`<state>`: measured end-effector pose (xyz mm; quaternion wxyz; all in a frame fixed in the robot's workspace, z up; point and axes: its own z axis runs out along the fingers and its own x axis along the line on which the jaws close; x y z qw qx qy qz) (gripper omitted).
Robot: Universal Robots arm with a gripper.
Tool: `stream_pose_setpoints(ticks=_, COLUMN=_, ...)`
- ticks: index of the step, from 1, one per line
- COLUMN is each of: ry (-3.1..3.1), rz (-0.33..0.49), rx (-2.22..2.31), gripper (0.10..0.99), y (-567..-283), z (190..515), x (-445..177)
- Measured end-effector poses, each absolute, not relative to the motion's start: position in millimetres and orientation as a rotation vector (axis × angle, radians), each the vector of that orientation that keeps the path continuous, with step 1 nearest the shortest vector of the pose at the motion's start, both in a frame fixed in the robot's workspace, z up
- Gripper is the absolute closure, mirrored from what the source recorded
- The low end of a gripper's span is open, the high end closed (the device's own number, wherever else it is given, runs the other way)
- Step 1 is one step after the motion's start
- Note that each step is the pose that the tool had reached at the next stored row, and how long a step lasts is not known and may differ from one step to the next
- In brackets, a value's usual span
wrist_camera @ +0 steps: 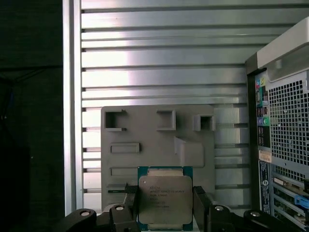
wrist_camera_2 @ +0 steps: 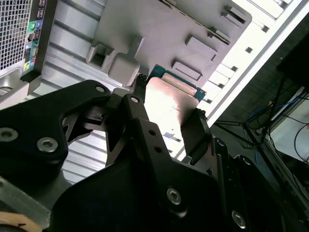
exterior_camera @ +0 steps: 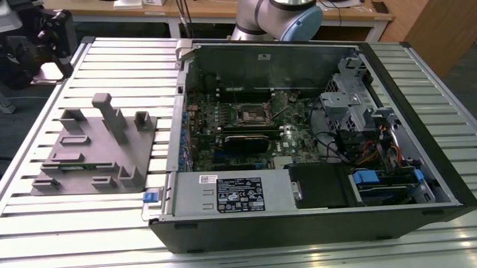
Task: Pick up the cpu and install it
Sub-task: 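Pick up the cpu and move it towards the insertion slot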
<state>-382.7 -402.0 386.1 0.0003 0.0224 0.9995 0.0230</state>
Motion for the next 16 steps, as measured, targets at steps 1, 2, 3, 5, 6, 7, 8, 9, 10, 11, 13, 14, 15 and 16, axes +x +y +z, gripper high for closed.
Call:
stream_pose_setpoints(ticks=1, ry=3.139, rz=0.072, rx=0.07, gripper=0.545, y=-402.0, z=386.1, x=-381.3)
stream_pose_setpoints(ticks=2, ry=3.139, rz=0.072, rx=0.07, gripper=0.545, y=-402.0, z=386.1, x=-379.8)
stream_pose_setpoints(ticks=3, ry=3.139, rz=0.072, rx=0.07, gripper=0.545, y=-402.0, z=386.2, x=-378.4)
stream_pose_setpoints(ticks=5, ry=3.14, rz=0.072, rx=0.07, gripper=0.545, y=-402.0, z=386.2, x=-375.6)
stream_pose_setpoints(ticks=6, ry=3.14, rz=0.073, rx=0.07, gripper=0.545, y=-401.9, z=386.2, x=-374.1)
stream_pose_setpoints(ticks=7, ry=3.14, rz=0.073, rx=0.07, gripper=0.545, y=-402.0, z=386.2, x=-372.7)
stream_pose_setpoints(ticks=8, ry=3.14, rz=0.073, rx=0.07, gripper=0.545, y=-401.9, z=386.2, x=-371.1)
stream_pose_setpoints(ticks=9, ry=3.14, rz=0.073, rx=0.07, gripper=0.545, y=-401.9, z=386.2, x=-369.6)
stream_pose_setpoints(ticks=10, ry=3.14, rz=0.073, rx=0.07, gripper=0.545, y=-401.9, z=386.2, x=-368.1)
stream_pose_setpoints(ticks=11, ry=3.14, rz=0.073, rx=0.07, gripper=0.545, y=-401.9, z=386.2, x=-366.7)
stream_pose_setpoints(ticks=13, ry=3.14, rz=0.073, rx=0.07, gripper=0.545, y=-402.0, z=386.3, x=-363.8)
stream_pose_setpoints(ticks=14, ry=3.14, rz=0.073, rx=0.07, gripper=0.545, y=-402.0, z=386.3, x=-362.4)
stream_pose_setpoints(ticks=15, ry=3.14, rz=0.073, rx=0.07, gripper=0.545, y=-401.9, z=386.3, x=-360.9)
stream_pose_setpoints(ticks=16, ry=3.14, rz=0.073, rx=0.07, gripper=0.545, y=-401.9, z=386.3, x=-359.5)
